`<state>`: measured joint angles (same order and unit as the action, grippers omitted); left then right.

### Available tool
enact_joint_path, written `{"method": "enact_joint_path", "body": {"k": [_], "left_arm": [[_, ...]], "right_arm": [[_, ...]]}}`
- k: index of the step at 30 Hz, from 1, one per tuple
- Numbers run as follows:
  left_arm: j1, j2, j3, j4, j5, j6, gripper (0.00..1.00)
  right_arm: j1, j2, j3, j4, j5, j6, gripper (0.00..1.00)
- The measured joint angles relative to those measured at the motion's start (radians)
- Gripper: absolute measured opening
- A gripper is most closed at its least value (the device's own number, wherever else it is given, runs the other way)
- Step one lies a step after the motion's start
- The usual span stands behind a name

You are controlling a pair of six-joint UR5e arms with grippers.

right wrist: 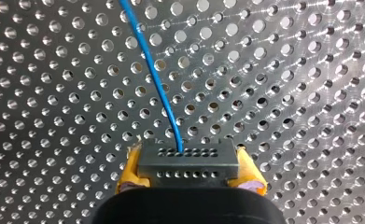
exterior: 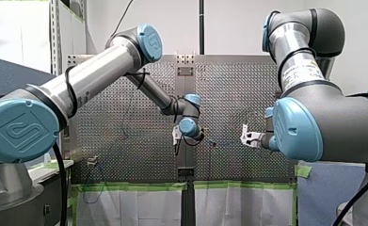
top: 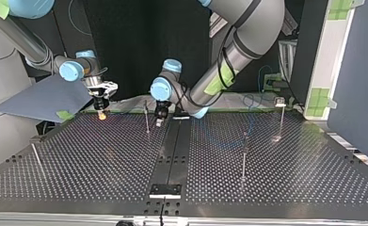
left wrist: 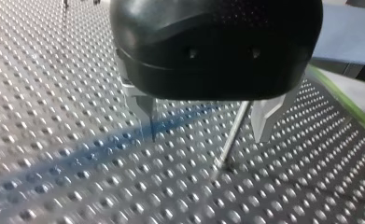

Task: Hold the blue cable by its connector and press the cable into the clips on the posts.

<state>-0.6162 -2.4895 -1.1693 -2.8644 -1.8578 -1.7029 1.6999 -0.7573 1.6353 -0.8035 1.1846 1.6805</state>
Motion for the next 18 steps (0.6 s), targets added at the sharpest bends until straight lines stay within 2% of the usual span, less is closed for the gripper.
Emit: {"method": "enact_joint_path", "body": {"k": [4,11,18], "left_arm": [[-0.011,0.021,-0.03,-0.006,-0.004,0.009,0.99],[-0.019,0.025,-0.083,0.014,-0.004,0.011,0.99],[-0.025,0.025,-0.098,0.016,-0.005,0.025,0.99]], "right_arm": [[0.0,0.0,0.0,0.011,0.0,-0.003,0.0],[0.0,0.0,0.0,0.016,0.0,-0.005,0.0],[-0.001,0.0,0.0,0.017,0.0,-0.005,0.0]]}}
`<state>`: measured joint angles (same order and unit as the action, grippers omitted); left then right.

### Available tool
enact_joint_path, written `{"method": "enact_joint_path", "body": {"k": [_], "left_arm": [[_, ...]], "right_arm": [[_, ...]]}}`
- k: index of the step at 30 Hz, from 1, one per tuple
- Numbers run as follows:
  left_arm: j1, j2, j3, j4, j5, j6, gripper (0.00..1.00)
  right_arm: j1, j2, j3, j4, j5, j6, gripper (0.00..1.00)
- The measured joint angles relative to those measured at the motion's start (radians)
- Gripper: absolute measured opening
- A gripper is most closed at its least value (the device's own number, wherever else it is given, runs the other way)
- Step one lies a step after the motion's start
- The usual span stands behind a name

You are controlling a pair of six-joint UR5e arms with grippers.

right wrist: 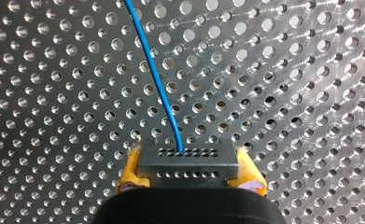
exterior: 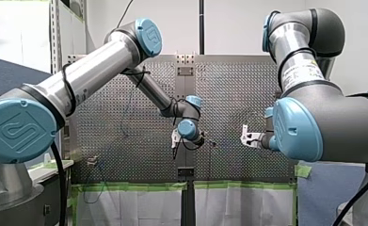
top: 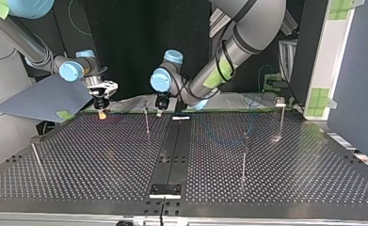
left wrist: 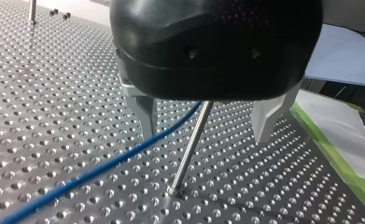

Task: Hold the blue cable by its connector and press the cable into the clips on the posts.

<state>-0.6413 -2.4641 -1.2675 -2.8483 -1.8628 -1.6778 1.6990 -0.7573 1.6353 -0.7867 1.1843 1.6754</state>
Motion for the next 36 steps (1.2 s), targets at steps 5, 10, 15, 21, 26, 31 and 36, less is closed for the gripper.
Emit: {"method": "enact_joint_path", "body": {"k": [5,10,15,21,26,31,36], "left_arm": [[-0.012,0.0,-0.001,-0.004,0.0,0.016,0.99],[-0.029,0.0,-0.014,-0.008,-0.001,0.027,0.99],[-0.047,0.0,-0.038,0.003,-0.002,0.03,0.99],[-0.064,0.0,-0.043,0.005,-0.001,0.029,0.99],[-0.072,0.0,-0.043,0.007,0.003,0.029,0.99],[-0.076,0.0,-0.044,0.02,0.009,0.028,0.99],[-0.078,0.0,-0.044,0.028,0.011,0.022,0.99]], "right_arm": [[-0.001,0.0,0.0,0.001,0.0,0.0,0.0],[-0.003,0.0,0.0,0.001,0.0,0.001,0.0],[-0.003,0.0,0.0,0.001,0.0,0.001,0.0],[-0.003,0.0,0.0,0.005,0.0,0.0,0.0],[-0.003,0.0,0.0,0.006,0.0,0.0,0.0],[-0.003,0.0,0.0,0.006,0.0,0.001,0.0],[-0.003,0.0,0.0,0.005,0.0,0.003,0.0]]}}
